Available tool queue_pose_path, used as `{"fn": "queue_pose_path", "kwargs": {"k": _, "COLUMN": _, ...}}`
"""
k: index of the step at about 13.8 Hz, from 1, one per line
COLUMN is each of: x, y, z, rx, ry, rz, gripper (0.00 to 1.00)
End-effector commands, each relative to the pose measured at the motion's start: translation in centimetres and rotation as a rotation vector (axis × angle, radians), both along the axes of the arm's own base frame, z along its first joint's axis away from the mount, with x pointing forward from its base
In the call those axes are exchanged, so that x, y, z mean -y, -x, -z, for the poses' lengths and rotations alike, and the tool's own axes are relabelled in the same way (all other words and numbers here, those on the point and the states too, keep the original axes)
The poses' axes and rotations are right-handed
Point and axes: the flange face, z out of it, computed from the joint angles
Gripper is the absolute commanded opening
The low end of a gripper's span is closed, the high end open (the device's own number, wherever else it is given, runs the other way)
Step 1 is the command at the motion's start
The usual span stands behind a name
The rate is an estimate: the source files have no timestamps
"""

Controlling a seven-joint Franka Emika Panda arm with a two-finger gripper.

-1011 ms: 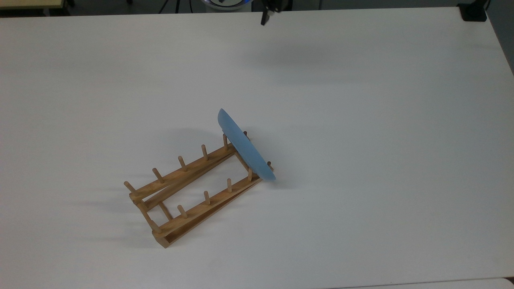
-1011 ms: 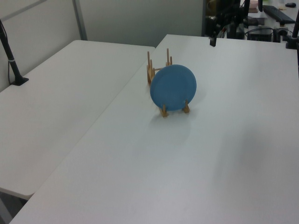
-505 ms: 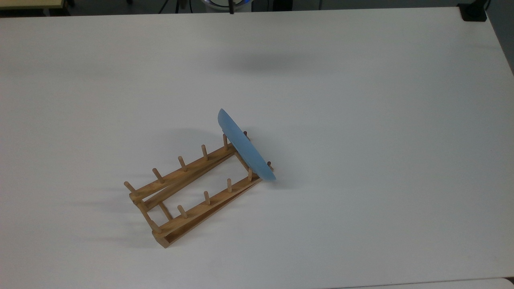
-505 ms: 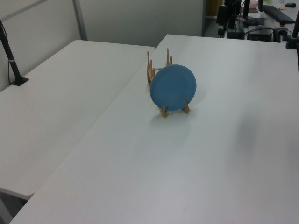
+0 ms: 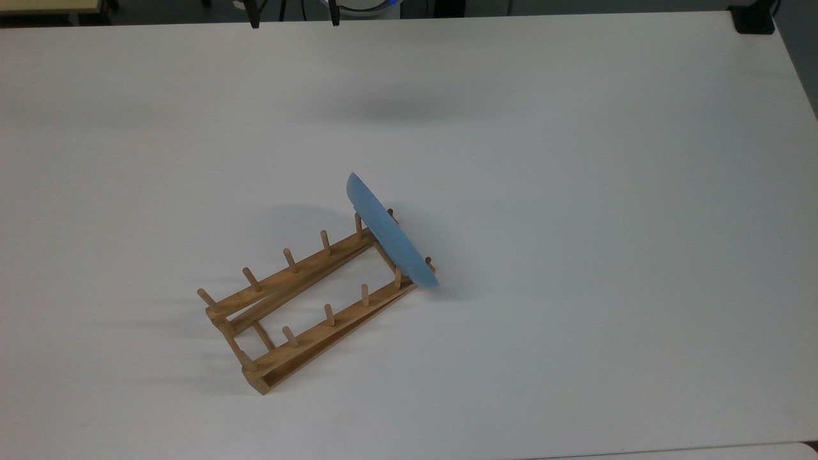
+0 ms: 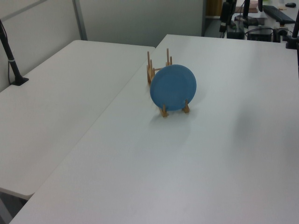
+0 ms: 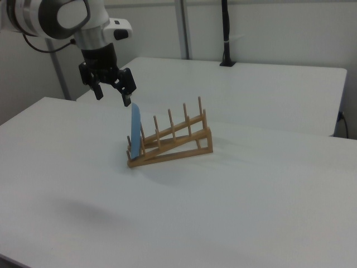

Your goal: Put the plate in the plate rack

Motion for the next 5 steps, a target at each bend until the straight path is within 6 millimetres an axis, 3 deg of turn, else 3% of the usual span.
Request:
{"fn": "queue_pose_path", "kwargs": {"k": 1, "x": -0.20, "y": -0.34, "z": 0.25, "rx": 0.015, "ry": 0.018, "rz": -0.021, "gripper": 1.00}}
{"fn": "queue_pose_path", "kwargs": {"k": 5, "x": -0.30, "y": -0.25, "z": 0.28, "rx": 0.010, "ry": 0.017, "rz": -0.021, "gripper": 1.00}}
